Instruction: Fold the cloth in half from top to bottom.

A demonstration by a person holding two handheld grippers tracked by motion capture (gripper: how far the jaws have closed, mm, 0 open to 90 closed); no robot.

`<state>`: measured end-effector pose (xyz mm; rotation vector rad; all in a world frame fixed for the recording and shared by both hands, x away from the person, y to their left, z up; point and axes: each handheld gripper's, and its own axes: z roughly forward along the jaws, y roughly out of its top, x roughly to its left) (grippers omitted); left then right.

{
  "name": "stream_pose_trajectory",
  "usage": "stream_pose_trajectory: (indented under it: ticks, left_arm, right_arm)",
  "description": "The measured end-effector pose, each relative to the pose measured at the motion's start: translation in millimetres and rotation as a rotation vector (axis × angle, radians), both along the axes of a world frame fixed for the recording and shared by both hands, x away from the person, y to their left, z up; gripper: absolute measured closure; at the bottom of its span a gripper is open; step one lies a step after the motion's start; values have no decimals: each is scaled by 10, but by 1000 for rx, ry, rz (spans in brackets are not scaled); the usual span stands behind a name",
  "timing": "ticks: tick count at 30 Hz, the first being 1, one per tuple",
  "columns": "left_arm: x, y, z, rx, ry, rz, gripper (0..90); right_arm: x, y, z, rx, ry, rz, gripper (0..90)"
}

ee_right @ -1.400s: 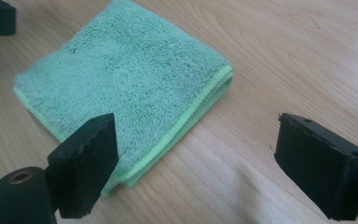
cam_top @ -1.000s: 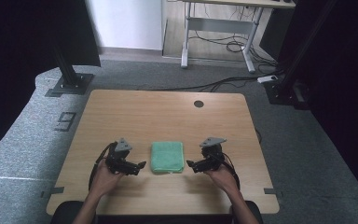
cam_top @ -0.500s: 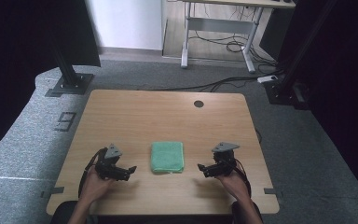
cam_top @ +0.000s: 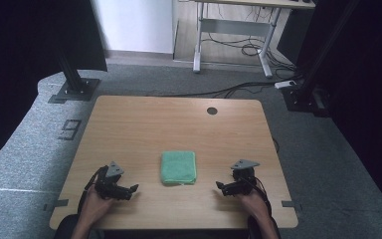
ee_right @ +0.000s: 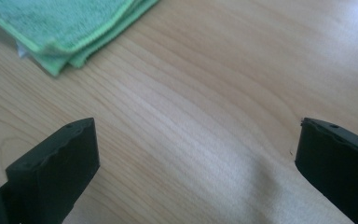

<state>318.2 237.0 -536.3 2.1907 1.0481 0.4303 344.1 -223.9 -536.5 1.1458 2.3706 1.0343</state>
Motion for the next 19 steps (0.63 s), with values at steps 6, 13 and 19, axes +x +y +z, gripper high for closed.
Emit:
stream_pose_trajectory:
  ticks: [6,13,19]
  left_arm:
    - [8,-15,-95,21,33,-11,0]
    - [18,-17,-124,12,40,-21,0]
    - [18,-18,-124,13,40,-21,0]
  right_arm:
    - [-7,-17,-116,-9,17,-5,0]
    - [-24,-9,-205,-25,-7,-8,0]
    - [-32,-8,-206,-24,-6,-17,0]
